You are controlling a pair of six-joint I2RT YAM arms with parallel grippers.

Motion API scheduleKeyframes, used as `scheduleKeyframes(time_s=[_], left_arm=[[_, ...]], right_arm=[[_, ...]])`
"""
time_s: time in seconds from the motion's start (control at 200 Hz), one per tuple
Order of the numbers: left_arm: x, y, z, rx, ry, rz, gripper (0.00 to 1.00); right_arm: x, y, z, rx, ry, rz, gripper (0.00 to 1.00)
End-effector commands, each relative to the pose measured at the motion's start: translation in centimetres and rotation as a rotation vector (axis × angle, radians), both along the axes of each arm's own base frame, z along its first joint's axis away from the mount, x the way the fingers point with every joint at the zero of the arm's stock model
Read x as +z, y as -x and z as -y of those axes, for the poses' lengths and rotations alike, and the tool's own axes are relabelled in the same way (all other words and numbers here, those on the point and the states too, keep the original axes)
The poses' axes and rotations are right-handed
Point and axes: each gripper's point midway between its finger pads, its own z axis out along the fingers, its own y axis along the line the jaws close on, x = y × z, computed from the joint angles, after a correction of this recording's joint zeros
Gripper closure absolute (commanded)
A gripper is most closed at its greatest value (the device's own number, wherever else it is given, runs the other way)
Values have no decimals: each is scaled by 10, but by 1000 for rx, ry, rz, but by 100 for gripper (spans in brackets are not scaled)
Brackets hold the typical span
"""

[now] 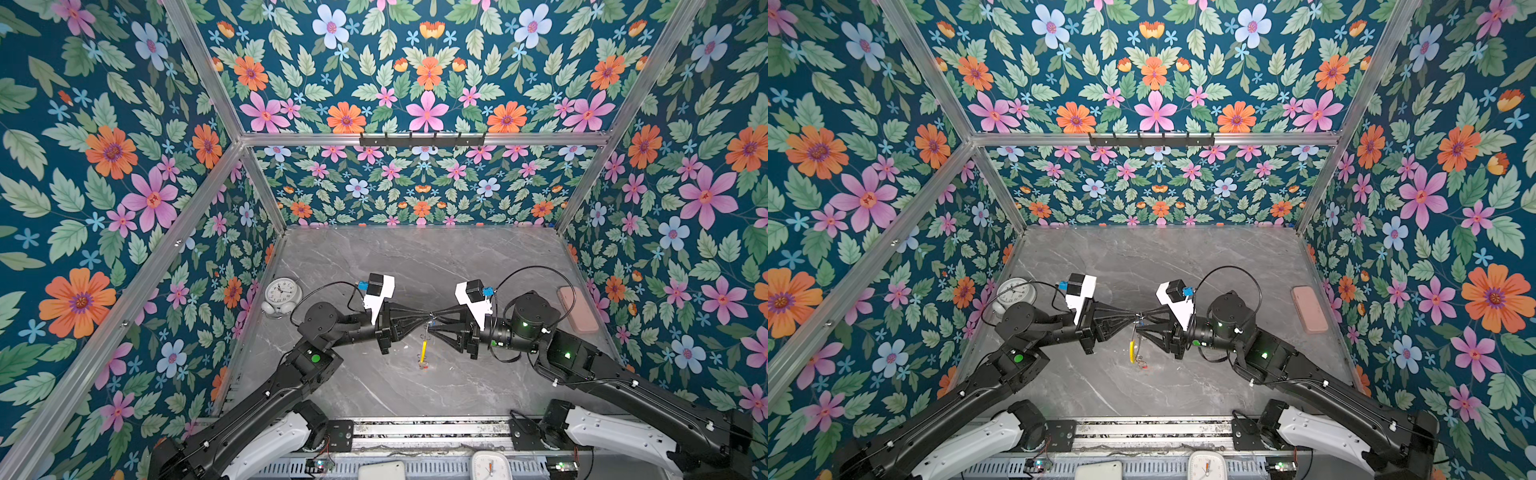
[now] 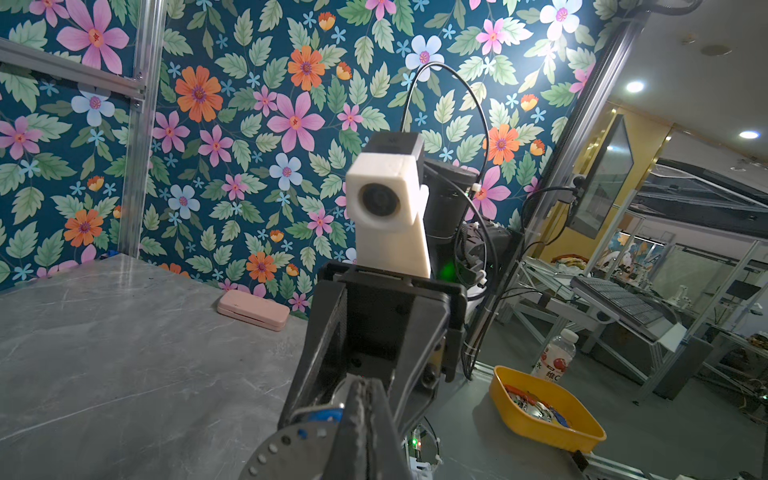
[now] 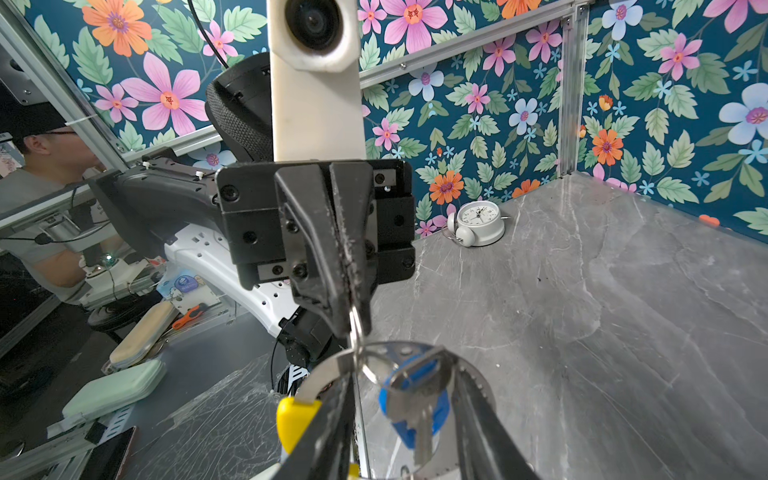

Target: Remove the keys from the keyring

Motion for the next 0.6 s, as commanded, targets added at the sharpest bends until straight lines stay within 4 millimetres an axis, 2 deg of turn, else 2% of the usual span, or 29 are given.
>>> scheduleKeyframes(time_s=[0.0,0.425,0.595], left_arm=[[9,5,-3,-11,33,33,100],[8,2,-5,14,42,28,100],[12,0,-8,35,65,22,100]], right_arm=[[11,-4,1,-25,-28,34,66],[5,-1,1,-13,7,40,100],[-3,2,0,-2,34,42,100]])
